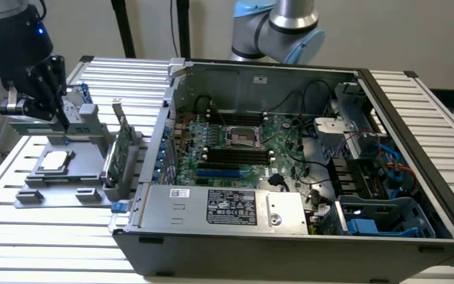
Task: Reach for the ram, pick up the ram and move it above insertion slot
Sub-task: 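Pick up the ram and move it above insertion slot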
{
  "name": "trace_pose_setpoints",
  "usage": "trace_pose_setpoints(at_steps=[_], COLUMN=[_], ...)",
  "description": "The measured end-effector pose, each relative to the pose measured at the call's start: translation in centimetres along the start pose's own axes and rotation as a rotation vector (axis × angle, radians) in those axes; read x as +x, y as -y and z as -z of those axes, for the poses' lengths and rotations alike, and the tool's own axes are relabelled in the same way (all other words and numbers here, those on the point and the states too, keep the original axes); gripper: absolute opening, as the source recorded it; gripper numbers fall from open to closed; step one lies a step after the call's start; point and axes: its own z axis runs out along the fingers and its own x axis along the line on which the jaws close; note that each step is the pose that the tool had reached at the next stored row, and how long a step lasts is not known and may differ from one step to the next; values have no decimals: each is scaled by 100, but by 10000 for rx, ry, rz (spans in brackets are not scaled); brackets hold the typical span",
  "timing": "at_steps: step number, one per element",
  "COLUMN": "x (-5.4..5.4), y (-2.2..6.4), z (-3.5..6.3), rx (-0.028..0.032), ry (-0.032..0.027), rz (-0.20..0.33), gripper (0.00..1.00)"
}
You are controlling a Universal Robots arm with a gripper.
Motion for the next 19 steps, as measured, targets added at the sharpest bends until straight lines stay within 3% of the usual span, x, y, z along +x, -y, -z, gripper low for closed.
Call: trace_pose_setpoints(at_steps=[19], x=[-143], y=[349], z=[322], rx=[0], ry=[8], rz=[-1], gripper=[13])
